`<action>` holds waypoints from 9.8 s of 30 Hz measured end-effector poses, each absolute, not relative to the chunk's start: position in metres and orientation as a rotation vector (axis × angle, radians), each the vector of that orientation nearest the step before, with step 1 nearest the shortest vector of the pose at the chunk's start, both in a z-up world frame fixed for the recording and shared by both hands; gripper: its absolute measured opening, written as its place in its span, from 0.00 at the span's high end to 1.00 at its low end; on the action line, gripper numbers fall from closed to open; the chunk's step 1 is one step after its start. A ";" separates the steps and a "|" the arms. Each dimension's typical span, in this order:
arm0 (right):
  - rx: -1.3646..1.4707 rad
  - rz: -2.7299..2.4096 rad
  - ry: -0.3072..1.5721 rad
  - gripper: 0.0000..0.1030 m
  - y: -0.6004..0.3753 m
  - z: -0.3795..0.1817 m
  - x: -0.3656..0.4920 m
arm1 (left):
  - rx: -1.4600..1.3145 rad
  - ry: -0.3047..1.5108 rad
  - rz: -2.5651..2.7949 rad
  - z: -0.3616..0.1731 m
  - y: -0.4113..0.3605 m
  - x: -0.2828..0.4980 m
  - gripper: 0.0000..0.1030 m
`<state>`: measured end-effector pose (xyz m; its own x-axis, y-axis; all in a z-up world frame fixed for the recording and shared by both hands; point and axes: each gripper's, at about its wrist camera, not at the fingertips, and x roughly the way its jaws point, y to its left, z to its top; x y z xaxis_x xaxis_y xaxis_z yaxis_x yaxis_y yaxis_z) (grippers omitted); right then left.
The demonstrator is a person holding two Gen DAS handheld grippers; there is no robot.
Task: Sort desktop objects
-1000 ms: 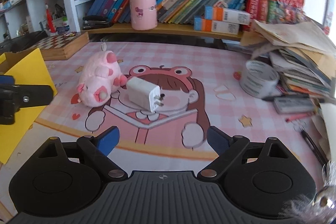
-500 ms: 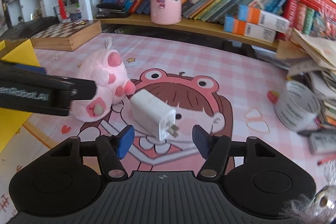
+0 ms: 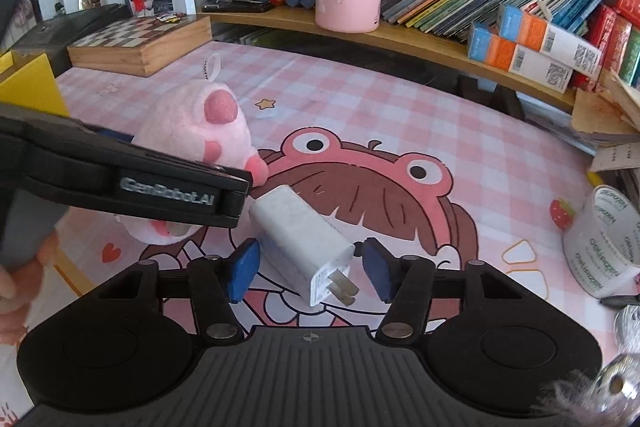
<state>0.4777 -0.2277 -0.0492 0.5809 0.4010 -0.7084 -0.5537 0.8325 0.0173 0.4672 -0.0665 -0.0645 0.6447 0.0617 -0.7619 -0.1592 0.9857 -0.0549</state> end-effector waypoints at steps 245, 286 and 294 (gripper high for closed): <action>-0.638 0.868 0.640 0.76 0.033 0.017 0.317 | -0.137 0.957 0.176 -0.008 0.153 0.288 0.41; -0.414 0.667 0.495 0.48 0.005 0.042 0.248 | -0.085 0.689 0.137 0.056 0.140 0.210 0.12; -0.332 0.565 0.451 0.45 -0.009 0.056 0.201 | -0.108 0.589 0.176 0.069 0.149 0.147 0.10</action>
